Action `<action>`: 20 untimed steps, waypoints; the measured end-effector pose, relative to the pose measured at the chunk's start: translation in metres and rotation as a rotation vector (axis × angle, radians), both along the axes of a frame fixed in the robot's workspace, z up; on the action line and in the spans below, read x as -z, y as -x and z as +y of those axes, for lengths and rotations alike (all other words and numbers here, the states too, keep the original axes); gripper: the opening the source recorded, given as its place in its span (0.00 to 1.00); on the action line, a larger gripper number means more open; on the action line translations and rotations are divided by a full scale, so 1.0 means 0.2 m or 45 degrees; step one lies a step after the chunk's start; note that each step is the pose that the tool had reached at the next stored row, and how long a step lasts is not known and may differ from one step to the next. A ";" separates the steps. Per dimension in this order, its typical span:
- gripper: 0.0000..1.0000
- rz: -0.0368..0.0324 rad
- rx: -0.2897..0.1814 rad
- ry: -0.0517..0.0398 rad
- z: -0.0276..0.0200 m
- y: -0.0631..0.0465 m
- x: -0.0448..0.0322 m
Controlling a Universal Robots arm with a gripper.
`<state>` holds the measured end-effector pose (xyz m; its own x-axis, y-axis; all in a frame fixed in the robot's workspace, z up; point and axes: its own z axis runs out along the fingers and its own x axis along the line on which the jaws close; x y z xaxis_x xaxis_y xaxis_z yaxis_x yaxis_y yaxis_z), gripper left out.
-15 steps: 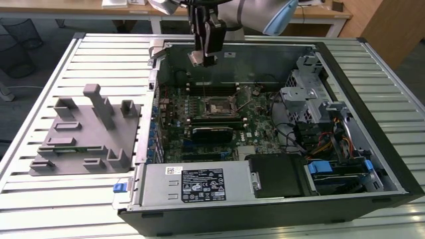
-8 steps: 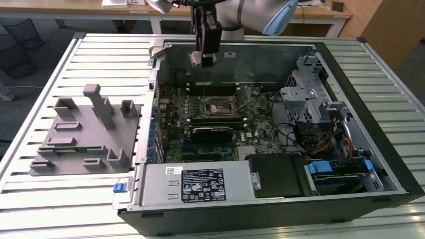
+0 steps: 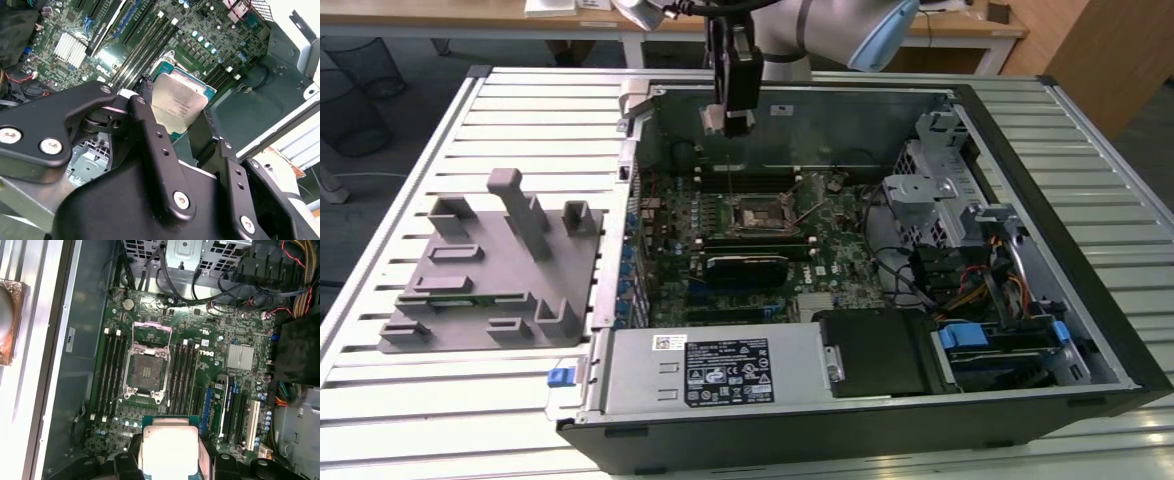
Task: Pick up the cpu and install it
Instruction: 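Place the cpu into insertion slot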
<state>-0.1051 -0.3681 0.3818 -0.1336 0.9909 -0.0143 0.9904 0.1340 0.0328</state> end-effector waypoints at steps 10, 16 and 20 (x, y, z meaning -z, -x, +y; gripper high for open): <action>0.53 -0.0001 0.122 0.000 0.015 0.00 0.032; 0.53 0.0000 0.123 0.000 0.037 0.00 0.072; 0.53 -0.0002 0.123 0.000 0.047 -0.01 0.094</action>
<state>-0.1026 -0.3588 0.3629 -0.0374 0.9992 -0.0141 0.9987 0.0379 0.0329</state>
